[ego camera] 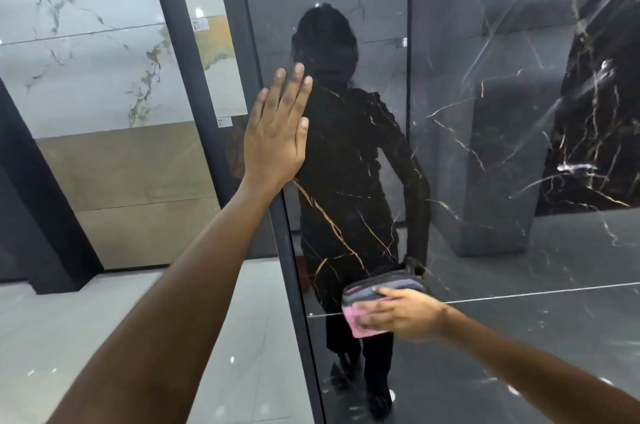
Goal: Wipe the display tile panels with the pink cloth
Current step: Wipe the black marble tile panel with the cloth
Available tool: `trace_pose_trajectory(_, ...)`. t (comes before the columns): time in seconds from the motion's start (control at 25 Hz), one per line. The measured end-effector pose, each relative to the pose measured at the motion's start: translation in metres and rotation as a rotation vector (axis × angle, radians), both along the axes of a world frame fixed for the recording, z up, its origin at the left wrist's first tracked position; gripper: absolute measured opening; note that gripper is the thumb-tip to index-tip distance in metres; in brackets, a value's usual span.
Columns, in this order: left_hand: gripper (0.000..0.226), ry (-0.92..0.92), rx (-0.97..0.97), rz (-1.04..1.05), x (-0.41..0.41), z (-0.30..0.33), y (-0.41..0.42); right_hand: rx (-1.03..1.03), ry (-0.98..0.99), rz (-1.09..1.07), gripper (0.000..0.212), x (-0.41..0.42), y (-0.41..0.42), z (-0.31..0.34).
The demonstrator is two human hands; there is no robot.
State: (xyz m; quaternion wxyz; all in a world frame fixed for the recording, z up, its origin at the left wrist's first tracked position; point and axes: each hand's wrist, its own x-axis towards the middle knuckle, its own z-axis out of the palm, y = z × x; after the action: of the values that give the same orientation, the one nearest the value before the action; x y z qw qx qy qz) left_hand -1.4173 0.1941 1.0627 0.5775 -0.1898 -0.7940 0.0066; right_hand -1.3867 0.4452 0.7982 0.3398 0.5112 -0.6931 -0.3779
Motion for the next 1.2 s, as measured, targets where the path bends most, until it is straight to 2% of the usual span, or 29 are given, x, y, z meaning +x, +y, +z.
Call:
trace_pose_trajectory(0.08, 0.056, 0.014, -0.01, 0.016, -0.003, 0.001, -0.002, -0.301, 0.16, 0.086, 0.065, -0.01, 0.026, 0.06)
trace_pose_trajectory(0.16, 0.056, 0.023, -0.009, 0.031, -0.005, 0.001, -0.001, -0.8, 0.317, -0.004, 0.072, -0.016, 0.042, 0.153)
trace_pose_trajectory(0.24, 0.056, 0.017, -0.005, 0.04, -0.007, 0.001, 0.002, -1.223, 0.305, -0.064, 0.076, -0.018, 0.037, 0.202)
trace_pose_trajectory(0.28, 0.056, 0.004, -0.002, 0.04, -0.008, 0.002, 0.002, -1.226, 0.284, -0.091, 0.08, -0.016, 0.027, 0.2)
trace_pose_trajectory(0.32, 0.057, -0.007, -0.001, 0.036, -0.007, 0.001, 0.001, -1.047, 0.269, -0.066, 0.083, -0.015, 0.019, 0.183)
trace_pose_trajectory(0.4, 0.058, -0.013, -0.009, 0.029, -0.001, -0.002, -0.001, -0.449, 0.191, 0.03, 0.083, -0.01, 0.017, 0.14)
trace_pose_trajectory(0.44, 0.058, -0.014, 0.003, 0.016, 0.002, -0.002, 0.002, -0.272, 0.168, 0.022, 0.082, -0.009, 0.026, 0.144)
trace_pose_trajectory(0.48, 0.057, -0.018, 0.039, 0.004, 0.006, -0.002, 0.009, -0.222, 0.211, 0.048, 0.081, -0.012, 0.038, 0.166)
trace_pose_trajectory(0.52, 0.055, -0.015, 0.103, -0.01, 0.011, 0.001, 0.018, -0.307, 0.297, 0.081, 0.078, -0.015, 0.048, 0.202)
trace_pose_trajectory(0.6, 0.055, 0.019, 0.266, -0.074, 0.018, 0.028, 0.038, -0.771, 0.444, -0.028, 0.073, -0.022, 0.071, 0.303)
trace_pose_trajectory(0.68, 0.057, 0.039, 0.359, -0.14, 0.019, 0.08, 0.051, -1.305, 0.397, -0.137, 0.074, -0.013, 0.084, 0.391)
trace_pose_trajectory(0.72, 0.057, 0.064, 0.375, -0.146, 0.016, 0.11, 0.051, -1.46, 0.354, -0.129, 0.075, -0.013, 0.081, 0.405)
trace_pose_trajectory(0.76, 0.057, 0.096, 0.382, -0.138, 0.011, 0.138, 0.049, -1.448, 0.329, -0.105, 0.076, -0.015, 0.074, 0.402)
trace_pose_trajectory(0.8, 0.058, 0.117, 0.38, -0.112, 0.004, 0.162, 0.045, -1.228, 0.318, -0.083, 0.078, -0.019, 0.065, 0.385)
trace_pose_trajectory(0.88, 0.059, 0.136, 0.342, -0.02, -0.01, 0.188, 0.041, -0.554, 0.233, 0.026, 0.073, -0.023, 0.052, 0.332)
trace_pose_trajectory(0.92, 0.06, 0.15, 0.319, 0.025, -0.016, 0.192, 0.042, -0.354, 0.209, 0.033, 0.066, -0.021, 0.057, 0.327)
trace_pose_trajectory(0.96, 0.061, 0.166, 0.309, 0.046, -0.02, 0.194, 0.043, -0.284, 0.245, 0.076, 0.062, -0.022, 0.07, 0.342)
trace_pose_trajectory(1.0, 0.061, 0.174, 0.307, 0.049, -0.024, 0.194, 0.044, -0.357, 0.338, 0.106, 0.06, -0.023, 0.084, 0.373)
trace_pose_trajectory(1.04, 0.061, 0.175, 0.308, 0.046, -0.026, 0.193, 0.044, -0.57, 0.422, 0.091, 0.059, -0.024, 0.097, 0.409)
trace_pose_trajectory(1.12, 0.06, 0.177, 0.305, 0.045, -0.028, 0.194, 0.043, -1.182, 0.475, -0.029, 0.071, -0.018, 0.124, 0.489)
trace_pose_trajectory(1.16, 0.06, 0.178, 0.3, 0.048, -0.028, 0.195, 0.043, -1.473, 0.422, -0.081, 0.078, -0.012, 0.125, 0.515)
trace_pose_trajectory(1.2, 0.061, 0.18, 0.296, 0.049, -0.028, 0.195, 0.043, -1.672, 0.359, -0.126, 0.082, -0.012, 0.112, 0.523)
